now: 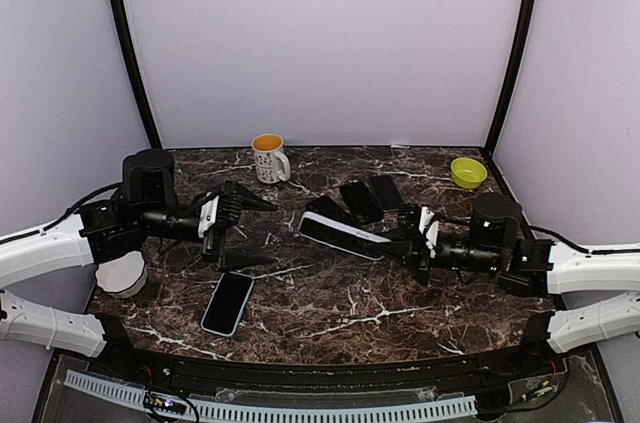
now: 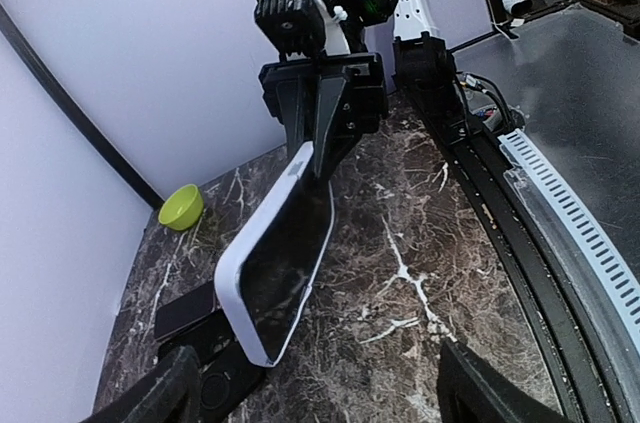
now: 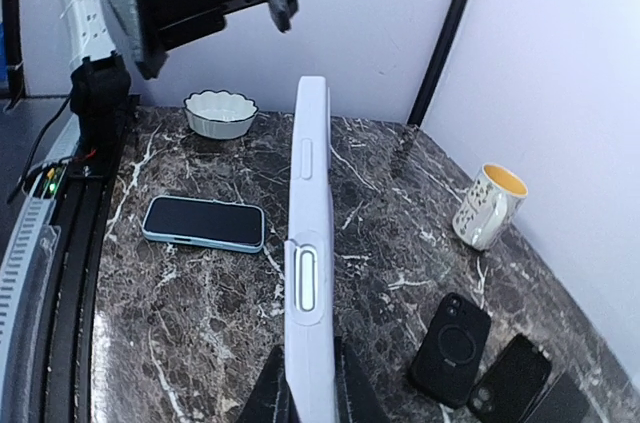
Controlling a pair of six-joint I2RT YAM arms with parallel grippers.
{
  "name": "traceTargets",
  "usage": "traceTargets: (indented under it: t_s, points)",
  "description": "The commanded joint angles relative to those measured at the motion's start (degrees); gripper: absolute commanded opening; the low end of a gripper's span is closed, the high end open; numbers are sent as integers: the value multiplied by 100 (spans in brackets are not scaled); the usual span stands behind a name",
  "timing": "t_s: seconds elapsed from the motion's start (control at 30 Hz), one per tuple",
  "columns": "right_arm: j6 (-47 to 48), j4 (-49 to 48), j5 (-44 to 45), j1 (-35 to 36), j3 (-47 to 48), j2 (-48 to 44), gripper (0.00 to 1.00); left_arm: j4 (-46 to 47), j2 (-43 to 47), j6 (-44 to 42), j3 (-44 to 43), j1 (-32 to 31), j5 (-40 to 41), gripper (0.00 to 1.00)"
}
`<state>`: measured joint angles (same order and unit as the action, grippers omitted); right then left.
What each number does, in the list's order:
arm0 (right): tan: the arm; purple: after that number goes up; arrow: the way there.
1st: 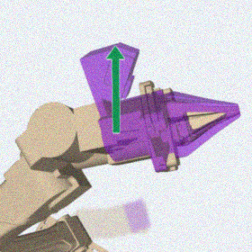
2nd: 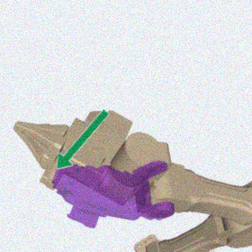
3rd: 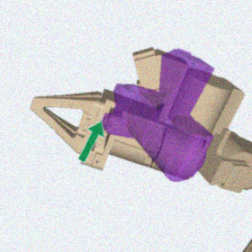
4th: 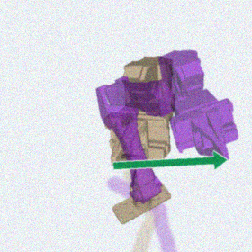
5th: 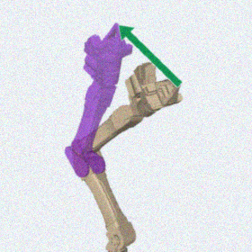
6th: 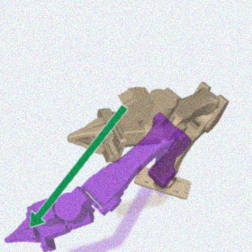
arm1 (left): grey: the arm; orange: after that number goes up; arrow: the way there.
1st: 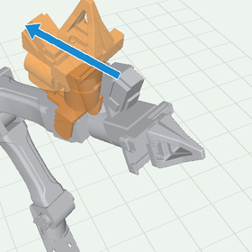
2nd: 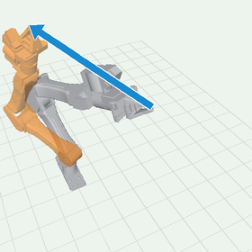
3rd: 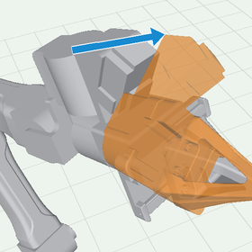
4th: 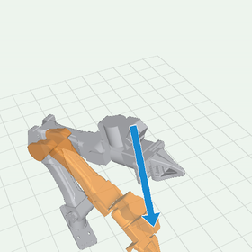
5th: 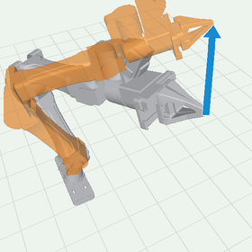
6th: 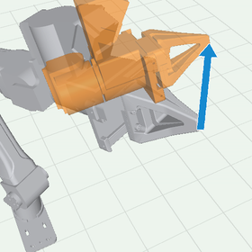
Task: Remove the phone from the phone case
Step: Pass from the left arm to the right, then remove the top left corner of the phone from the phone case.
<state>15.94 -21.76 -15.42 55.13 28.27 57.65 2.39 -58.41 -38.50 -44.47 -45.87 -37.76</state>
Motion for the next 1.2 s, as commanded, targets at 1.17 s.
traceTargets:
  t_s: [1.17]
  points:
    - [4141,21,782,900,881,1075,0,474,-518,-964,1054,-241,-567,55]
